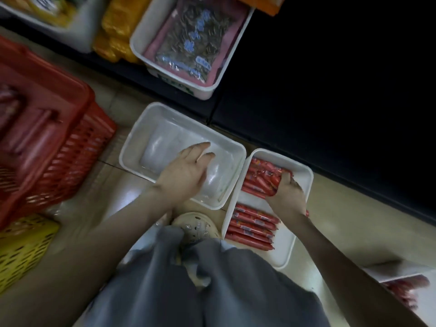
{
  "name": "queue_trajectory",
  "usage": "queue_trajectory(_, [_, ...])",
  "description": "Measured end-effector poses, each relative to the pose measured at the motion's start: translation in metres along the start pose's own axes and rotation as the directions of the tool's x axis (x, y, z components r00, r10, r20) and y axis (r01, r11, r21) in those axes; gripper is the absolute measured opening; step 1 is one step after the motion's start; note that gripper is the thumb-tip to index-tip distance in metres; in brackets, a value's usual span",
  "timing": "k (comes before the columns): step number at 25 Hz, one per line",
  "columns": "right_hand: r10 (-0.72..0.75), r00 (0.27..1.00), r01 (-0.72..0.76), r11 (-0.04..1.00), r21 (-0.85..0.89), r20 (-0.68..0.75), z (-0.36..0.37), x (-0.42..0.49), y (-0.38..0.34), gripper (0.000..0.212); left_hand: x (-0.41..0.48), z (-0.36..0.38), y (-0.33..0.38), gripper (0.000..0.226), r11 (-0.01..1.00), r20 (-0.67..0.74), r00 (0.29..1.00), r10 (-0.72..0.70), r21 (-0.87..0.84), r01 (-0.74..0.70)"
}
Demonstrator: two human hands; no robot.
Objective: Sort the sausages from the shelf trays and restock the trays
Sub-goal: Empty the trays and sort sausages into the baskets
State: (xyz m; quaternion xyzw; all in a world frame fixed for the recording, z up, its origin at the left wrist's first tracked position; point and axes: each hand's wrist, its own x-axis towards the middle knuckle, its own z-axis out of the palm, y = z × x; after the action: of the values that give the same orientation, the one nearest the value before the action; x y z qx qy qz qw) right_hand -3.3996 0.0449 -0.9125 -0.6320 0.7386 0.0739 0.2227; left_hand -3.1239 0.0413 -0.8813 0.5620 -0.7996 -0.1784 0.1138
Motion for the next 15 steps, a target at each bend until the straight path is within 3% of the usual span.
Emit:
queue_trajectory(2, [0.108, 0.994, -0.097, 0.938, 0.333, -0.015, -0.051, -0.023, -0.024, 0.055, 0.003, -0.05, 0.022, 0.037, 0.973, 0.028, 0.988, -0.154, -0.171, 0.156])
queue_trajectory(4, [0.132, 0.991, -0.097, 0.815, 0.572, -0.019, -0.104, -0.051, -0.05, 0.051, 0.006, -0.097, 0.054, 0.039, 0.913, 0.111, 0.969, -0.219, -0.328, 0.243])
queue_trajectory(5, [0.111, 0.994, -0.071, 0.722, 0.688, -0.014, -0.13, -0.069, -0.064, 0.049, 0.005, -0.123, 0.075, 0.043, 0.867, 0.14, 0.967, -0.212, -0.43, 0.252])
queue_trajectory(7, [0.004, 1.0, -0.027, 0.434, 0.901, 0.028, -0.176, -0.1, -0.089, 0.042, 0.0, -0.168, 0.116, 0.058, 0.715, 0.207, 0.962, -0.176, -0.645, 0.269])
queue_trajectory(10, [-0.191, 0.982, 0.036, 0.121, 0.992, -0.012, -0.239, -0.149, -0.12, 0.019, -0.021, -0.222, 0.17, 0.074, 0.588, 0.234, 0.965, -0.122, -0.766, 0.26])
queue_trajectory(12, [-0.286, 0.957, 0.061, 0.008, 0.998, -0.056, -0.272, -0.184, -0.134, 0.012, -0.041, -0.248, 0.198, 0.06, 0.495, 0.18, 0.978, -0.104, -0.843, 0.208])
queue_trajectory(15, [-0.412, 0.906, 0.058, -0.101, 0.993, -0.095, -0.297, -0.231, -0.143, 0.009, -0.078, -0.275, 0.223, 0.052, 0.388, 0.04, 0.982, -0.186, -0.915, 0.111])
